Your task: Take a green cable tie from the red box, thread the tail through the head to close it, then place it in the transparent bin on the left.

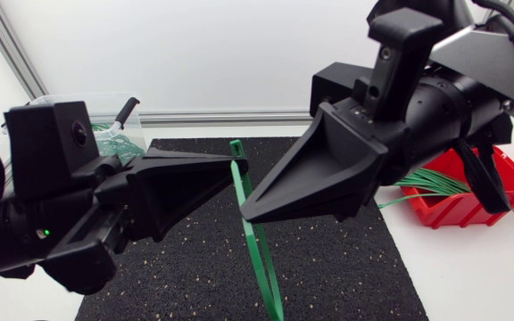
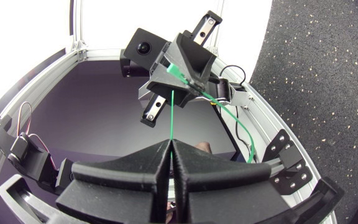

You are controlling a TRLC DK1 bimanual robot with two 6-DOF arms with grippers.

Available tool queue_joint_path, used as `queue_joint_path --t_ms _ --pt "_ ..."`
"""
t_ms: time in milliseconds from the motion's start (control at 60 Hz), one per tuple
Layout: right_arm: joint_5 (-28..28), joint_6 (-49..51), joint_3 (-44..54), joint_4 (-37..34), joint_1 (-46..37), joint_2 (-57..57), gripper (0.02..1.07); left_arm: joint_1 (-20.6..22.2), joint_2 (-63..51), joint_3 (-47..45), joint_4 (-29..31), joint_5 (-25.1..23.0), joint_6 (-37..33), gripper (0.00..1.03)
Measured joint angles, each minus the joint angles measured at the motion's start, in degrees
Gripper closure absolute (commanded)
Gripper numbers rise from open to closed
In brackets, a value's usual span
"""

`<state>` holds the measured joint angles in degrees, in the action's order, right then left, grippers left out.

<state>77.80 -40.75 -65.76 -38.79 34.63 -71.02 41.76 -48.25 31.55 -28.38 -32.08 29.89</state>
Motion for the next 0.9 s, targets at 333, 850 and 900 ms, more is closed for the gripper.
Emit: queue_joint_path --t_ms 333,850,900 --pt "-0.02 -0.68 0.0 1.84 -1.49 -1.42 1.01 0.0 0.92 -0.92 0.09 -0.2 0.11 0.99" --pt "0.39 -1.29 -0.02 3.1 -2.58 -2.6 1.01 0.0 1.99 -2.32 0.37 -0.26 0.11 0.99" --pt "0.35 -1.51 -0.02 3.13 -2.93 -2.93 1.01 -0.02 2.27 -2.69 0.5 -0.2 0.11 0.99"
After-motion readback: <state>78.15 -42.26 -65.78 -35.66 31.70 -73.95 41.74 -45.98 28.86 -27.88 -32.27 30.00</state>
